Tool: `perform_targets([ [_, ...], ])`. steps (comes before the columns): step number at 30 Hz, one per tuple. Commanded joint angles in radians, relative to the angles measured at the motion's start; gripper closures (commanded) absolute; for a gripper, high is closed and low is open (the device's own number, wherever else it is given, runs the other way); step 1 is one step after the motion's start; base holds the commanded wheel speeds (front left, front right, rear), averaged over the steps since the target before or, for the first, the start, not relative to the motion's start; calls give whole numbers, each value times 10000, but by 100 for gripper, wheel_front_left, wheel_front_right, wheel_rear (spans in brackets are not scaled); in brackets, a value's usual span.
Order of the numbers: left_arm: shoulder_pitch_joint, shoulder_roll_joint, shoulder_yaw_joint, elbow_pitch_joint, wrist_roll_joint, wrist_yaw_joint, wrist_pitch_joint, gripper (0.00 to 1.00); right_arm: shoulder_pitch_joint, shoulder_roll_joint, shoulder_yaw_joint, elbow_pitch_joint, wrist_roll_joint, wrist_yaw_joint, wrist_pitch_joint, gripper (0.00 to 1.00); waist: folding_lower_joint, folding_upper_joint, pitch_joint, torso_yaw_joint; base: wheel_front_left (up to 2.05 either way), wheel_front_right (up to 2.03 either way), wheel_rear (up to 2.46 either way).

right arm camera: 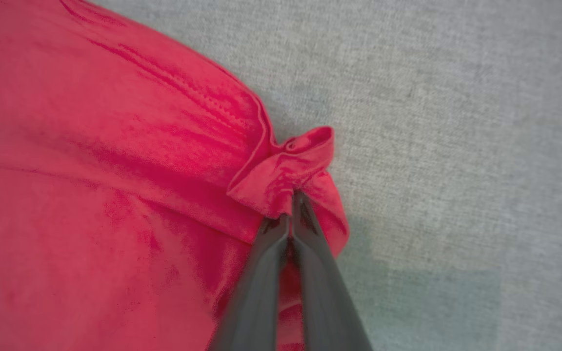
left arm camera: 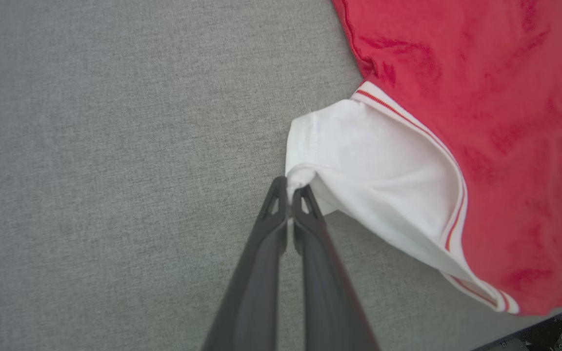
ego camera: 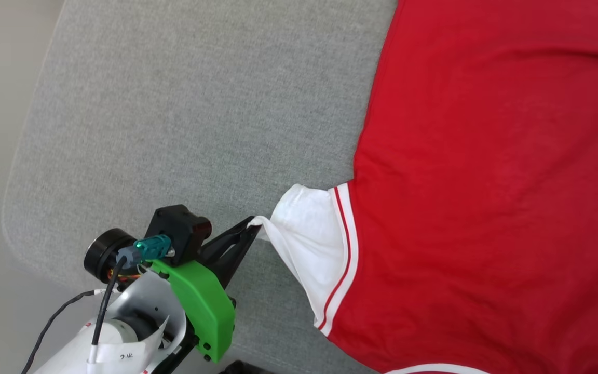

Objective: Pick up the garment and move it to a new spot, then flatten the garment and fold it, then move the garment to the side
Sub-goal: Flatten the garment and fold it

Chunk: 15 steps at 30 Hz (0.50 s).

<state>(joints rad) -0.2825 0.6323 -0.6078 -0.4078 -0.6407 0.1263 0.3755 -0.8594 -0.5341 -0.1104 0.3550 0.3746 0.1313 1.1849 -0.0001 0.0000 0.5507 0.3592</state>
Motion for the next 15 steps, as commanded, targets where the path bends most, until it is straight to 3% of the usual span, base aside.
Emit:
perform_targets([
  [1, -73, 90, 45, 1, 117, 73, 51, 100, 841, 117, 43, 297, 109, -6, 55, 100, 1, 0, -920, -648, 0, 0, 0],
  [6, 155, 356, 76, 157, 216, 266, 191, 100, 1999, 476, -127, 73, 621, -6, -376, 100, 1, 0, -1923, -1163, 0, 0, 0],
  [15, 1010, 376, 243, 563, -213, 683, -12, 100, 4710, 555, -430, -1009, 1397, -6, -629, 100, 1, 0, -3378, -2106, 0, 0, 0],
])
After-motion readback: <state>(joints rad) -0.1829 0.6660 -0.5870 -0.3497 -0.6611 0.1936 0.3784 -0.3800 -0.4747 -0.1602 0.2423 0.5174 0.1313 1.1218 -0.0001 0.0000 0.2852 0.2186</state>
